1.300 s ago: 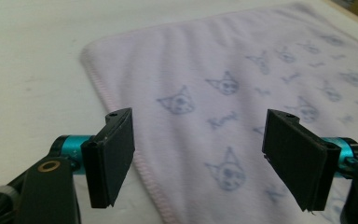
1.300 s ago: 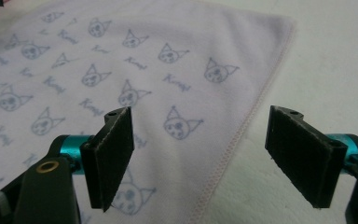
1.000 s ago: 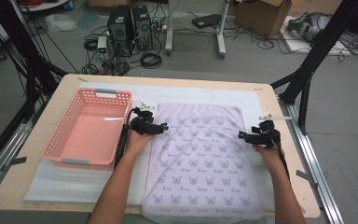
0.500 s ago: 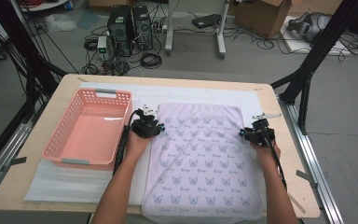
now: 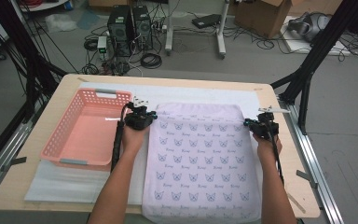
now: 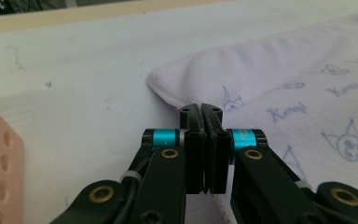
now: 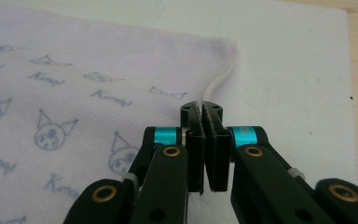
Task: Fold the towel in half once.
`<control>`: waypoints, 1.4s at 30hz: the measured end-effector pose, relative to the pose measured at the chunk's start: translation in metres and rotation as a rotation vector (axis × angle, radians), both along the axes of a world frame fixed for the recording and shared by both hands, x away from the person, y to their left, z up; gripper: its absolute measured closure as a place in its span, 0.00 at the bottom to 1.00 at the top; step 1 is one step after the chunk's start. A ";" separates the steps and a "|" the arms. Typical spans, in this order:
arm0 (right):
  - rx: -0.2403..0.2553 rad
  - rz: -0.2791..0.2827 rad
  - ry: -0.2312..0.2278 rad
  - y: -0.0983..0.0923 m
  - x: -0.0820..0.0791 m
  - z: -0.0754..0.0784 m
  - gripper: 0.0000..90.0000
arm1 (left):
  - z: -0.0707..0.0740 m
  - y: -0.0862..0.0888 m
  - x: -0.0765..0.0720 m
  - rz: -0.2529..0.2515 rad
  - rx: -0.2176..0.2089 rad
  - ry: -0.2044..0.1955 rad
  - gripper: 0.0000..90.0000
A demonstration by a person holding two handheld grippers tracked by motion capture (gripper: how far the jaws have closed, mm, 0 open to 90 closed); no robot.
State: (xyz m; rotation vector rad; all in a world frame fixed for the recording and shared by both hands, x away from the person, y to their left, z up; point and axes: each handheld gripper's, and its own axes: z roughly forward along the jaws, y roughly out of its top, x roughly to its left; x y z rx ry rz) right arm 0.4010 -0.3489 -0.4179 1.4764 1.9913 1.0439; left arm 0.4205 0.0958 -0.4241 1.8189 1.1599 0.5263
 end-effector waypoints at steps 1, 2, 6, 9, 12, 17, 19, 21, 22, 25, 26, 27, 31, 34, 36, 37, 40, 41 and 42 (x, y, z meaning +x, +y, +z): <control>0.006 0.002 0.000 0.000 0.000 0.001 0.98 | 0.000 0.000 -0.001 -0.008 -0.002 0.000 0.97; 0.008 0.000 0.002 0.000 -0.001 0.001 0.98 | 0.001 0.001 -0.001 -0.010 -0.009 0.002 0.98; 0.032 0.023 -0.006 -0.002 -0.005 0.005 0.98 | 0.007 0.003 -0.006 -0.031 -0.032 0.001 0.97; 0.039 0.044 -0.017 -0.004 -0.012 0.011 0.98 | 0.013 0.004 -0.011 -0.043 -0.053 0.004 0.97; 0.049 0.063 -0.022 -0.008 -0.019 0.014 0.98 | 0.020 0.005 -0.018 -0.057 -0.075 0.008 0.97; 0.093 0.096 -0.028 -0.015 -0.033 0.015 0.98 | 0.024 0.005 -0.038 -0.094 -0.104 -0.003 0.97; 0.087 0.108 -0.027 -0.015 -0.039 0.015 0.98 | 0.023 0.008 -0.046 -0.107 -0.116 -0.010 0.97; 0.085 0.124 -0.037 -0.016 -0.047 0.016 0.98 | 0.024 0.009 -0.052 -0.124 -0.110 -0.010 0.97; 0.083 0.125 -0.036 -0.016 -0.050 0.016 0.98 | 0.024 0.009 -0.057 -0.129 -0.126 -0.022 0.97; 0.077 0.142 -0.036 -0.017 -0.061 0.016 0.98 | 0.023 0.006 -0.070 -0.158 -0.126 -0.022 0.97; 0.080 0.145 -0.034 -0.017 -0.066 0.015 0.98 | 0.022 0.006 -0.073 -0.163 -0.124 -0.021 0.97; 0.078 0.149 -0.036 -0.017 -0.069 0.014 0.98 | 0.021 0.005 -0.077 -0.167 -0.118 -0.020 0.97; 0.066 0.162 -0.035 -0.017 -0.087 0.008 0.98 | 0.014 0.006 -0.093 -0.184 -0.122 -0.024 0.97; 0.055 0.174 -0.034 -0.017 -0.099 0.005 0.98 | 0.008 0.009 -0.105 -0.192 -0.121 -0.024 0.97; 0.058 0.174 -0.035 -0.018 -0.109 0.003 0.98 | 0.005 0.011 -0.113 -0.204 -0.125 -0.029 0.97; 0.062 0.177 -0.038 -0.019 -0.115 0.002 0.98 | 0.004 0.012 -0.116 -0.205 -0.123 -0.032 0.97; 0.070 0.180 -0.043 -0.021 -0.129 0.000 0.98 | -0.002 0.015 -0.127 -0.217 -0.118 -0.037 0.97; 0.063 0.183 -0.043 -0.021 -0.134 -0.002 0.98 | -0.003 0.016 -0.131 -0.221 -0.119 -0.038 0.97; 0.059 0.186 -0.036 -0.022 -0.139 -0.004 0.97 | -0.004 0.017 -0.136 -0.224 -0.119 -0.040 0.97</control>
